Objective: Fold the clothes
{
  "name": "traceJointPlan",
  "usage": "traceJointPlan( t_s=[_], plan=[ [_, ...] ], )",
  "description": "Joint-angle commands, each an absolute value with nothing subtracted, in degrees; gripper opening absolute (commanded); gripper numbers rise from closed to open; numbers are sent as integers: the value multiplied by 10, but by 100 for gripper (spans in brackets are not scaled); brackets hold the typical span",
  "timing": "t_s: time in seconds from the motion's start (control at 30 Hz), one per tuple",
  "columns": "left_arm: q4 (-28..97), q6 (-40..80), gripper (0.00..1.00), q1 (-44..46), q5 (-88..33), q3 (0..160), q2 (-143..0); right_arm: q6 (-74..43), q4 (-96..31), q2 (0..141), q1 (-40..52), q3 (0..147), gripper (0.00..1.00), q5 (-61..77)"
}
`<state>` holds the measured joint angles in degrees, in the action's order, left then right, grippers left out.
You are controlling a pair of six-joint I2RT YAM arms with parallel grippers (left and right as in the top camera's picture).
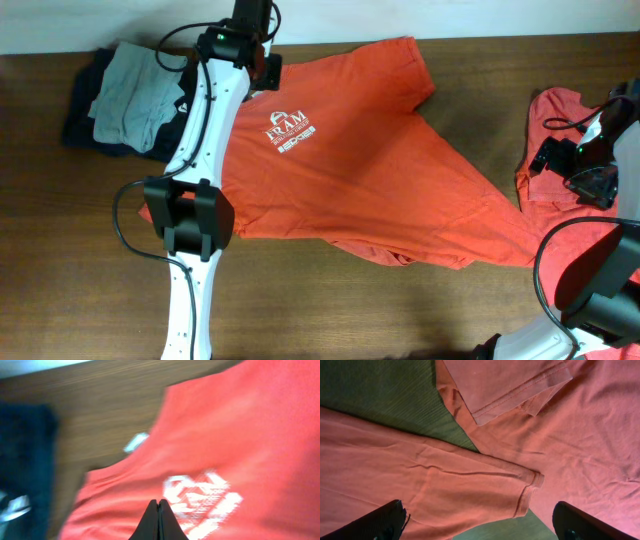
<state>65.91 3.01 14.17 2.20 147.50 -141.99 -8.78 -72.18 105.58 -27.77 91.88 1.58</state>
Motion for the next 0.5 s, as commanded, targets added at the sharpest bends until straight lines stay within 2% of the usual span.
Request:
traceJointPlan(
  t_s=[0.0, 0.17, 0.47],
  plan=[
    [646, 29, 1, 142, -97, 1481, -1418, -87, -722, 1053, -281, 927, 99, 17],
    [621, 2, 1, 151, -75, 1481, -1435, -87, -722, 1053, -281, 927, 99, 17],
    [718, 4, 1, 149, 28, 1482, -1416, -87, -722, 1053, -281, 927, 99, 17]
  ],
)
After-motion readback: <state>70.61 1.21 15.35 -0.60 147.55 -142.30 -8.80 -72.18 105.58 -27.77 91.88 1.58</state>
